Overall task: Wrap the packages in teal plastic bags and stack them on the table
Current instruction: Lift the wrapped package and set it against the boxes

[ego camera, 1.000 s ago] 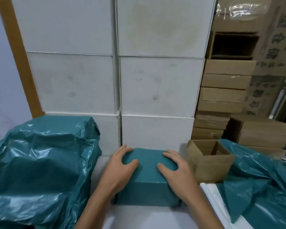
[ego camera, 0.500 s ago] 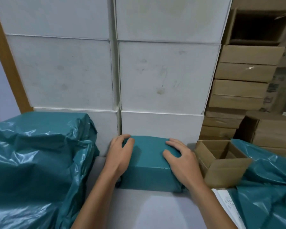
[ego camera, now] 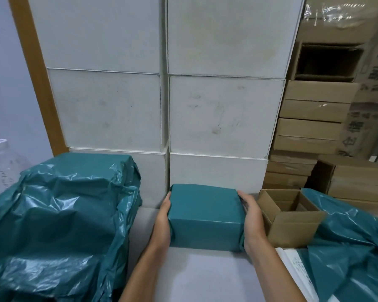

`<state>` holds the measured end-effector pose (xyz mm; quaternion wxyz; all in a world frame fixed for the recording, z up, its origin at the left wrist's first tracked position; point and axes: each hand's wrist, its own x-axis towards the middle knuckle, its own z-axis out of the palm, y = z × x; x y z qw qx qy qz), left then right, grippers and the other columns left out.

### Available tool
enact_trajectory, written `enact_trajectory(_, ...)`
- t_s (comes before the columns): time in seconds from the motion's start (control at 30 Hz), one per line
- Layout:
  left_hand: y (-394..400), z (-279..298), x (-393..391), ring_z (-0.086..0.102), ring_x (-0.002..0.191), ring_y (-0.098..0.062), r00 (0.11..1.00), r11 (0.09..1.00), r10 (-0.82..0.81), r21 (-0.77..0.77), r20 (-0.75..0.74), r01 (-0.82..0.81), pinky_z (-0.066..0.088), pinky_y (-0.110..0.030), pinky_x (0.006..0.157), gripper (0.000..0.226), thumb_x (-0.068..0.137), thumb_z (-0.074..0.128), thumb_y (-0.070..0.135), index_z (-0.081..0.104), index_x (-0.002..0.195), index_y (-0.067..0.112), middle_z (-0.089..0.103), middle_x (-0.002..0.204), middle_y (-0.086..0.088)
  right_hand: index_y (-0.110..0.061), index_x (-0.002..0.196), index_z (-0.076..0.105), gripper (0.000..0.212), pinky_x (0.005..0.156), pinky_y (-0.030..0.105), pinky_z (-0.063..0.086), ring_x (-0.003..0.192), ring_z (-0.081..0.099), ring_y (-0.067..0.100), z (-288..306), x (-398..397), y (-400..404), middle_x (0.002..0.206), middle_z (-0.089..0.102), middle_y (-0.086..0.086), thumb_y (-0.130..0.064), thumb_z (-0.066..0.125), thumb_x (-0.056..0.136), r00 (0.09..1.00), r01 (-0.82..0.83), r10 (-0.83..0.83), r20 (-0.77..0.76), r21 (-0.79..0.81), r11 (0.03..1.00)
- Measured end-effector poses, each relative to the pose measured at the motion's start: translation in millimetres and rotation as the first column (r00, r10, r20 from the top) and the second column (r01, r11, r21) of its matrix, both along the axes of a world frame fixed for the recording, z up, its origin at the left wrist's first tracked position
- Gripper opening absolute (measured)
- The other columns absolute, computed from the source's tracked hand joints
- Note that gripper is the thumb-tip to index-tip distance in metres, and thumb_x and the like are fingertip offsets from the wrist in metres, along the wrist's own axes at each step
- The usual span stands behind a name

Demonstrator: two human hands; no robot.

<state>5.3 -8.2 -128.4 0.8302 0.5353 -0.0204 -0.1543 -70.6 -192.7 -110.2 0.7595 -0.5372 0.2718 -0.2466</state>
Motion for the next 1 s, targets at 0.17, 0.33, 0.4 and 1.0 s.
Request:
enact_trajectory(0.17, -3.2, 3.6, -5.0, 0.078, 0.076, -0.010, 1.000, 1.000, 0.003, -0.005, 0.000, -0.003, 0.058, -0.023, 0.066, 0.047, 0.108, 0.041, 0.039, 0.082, 0.097, 0.022, 0.084, 0.095, -0.002, -0.036, 0.127, 0.072, 0.034, 0.065, 0.032, 0.055, 0.086, 0.076, 0.020, -15.1, -1.7, 6.4, 0.104, 0.082, -0.004, -0.034, 0.046, 0.105, 0.995, -0.019, 0.012, 0.099, 0.071, 0.997)
enact_trajectory(0.33, 0.9, 7.2, -9.2, 0.073, 0.087, -0.018, 0.979, 0.964, 0.205, 0.171, 0.019, -0.205, 0.051, -0.027, 0.069, 0.041, 0.107, 0.043, 0.037, 0.079, 0.117, 0.022, 0.081, 0.101, -0.004, -0.034, 0.114, 0.079, 0.037, 0.076, 0.044, 0.060, 0.094, 0.076, 0.031, -9.9, -1.8, 11.4, 0.106, 0.081, 0.007, -0.055, 0.055, 0.096, 0.999, 0.053, -0.054, -0.009, -0.054, 0.997)
enact_trajectory(0.4, 5.6, 14.5, -18.1, 0.069, 0.090, -0.015, 0.939, 0.889, 0.322, 0.301, 0.123, -0.345, 0.050, -0.027, 0.072, 0.046, 0.111, 0.032, 0.037, 0.077, 0.118, 0.028, 0.078, 0.104, 0.000, -0.033, 0.104, 0.076, 0.038, 0.079, 0.046, 0.060, 0.090, 0.073, 0.027, -6.2, -5.0, 16.3, 0.099, 0.078, 0.007, -0.056, 0.046, 0.099, 0.985, 0.115, -0.145, -0.097, -0.266, 0.957)
enact_trajectory(1.0, 147.0, 133.9, -49.5, 0.066, 0.112, 0.003, 0.601, 0.766, 0.230, 0.239, 0.766, -0.597, 0.052, -0.020, 0.095, 0.030, 0.106, 0.054, 0.032, 0.073, 0.129, 0.027, 0.073, 0.119, 0.020, -0.020, 0.147, 0.058, 0.043, 0.114, 0.036, 0.038, 0.138, 0.052, 0.019, 64.6, -10.9, 149.4, 0.149, 0.060, -0.001, -0.036, 0.040, 0.111, 0.999, -0.004, 0.030, 0.020, -0.760, 0.650)
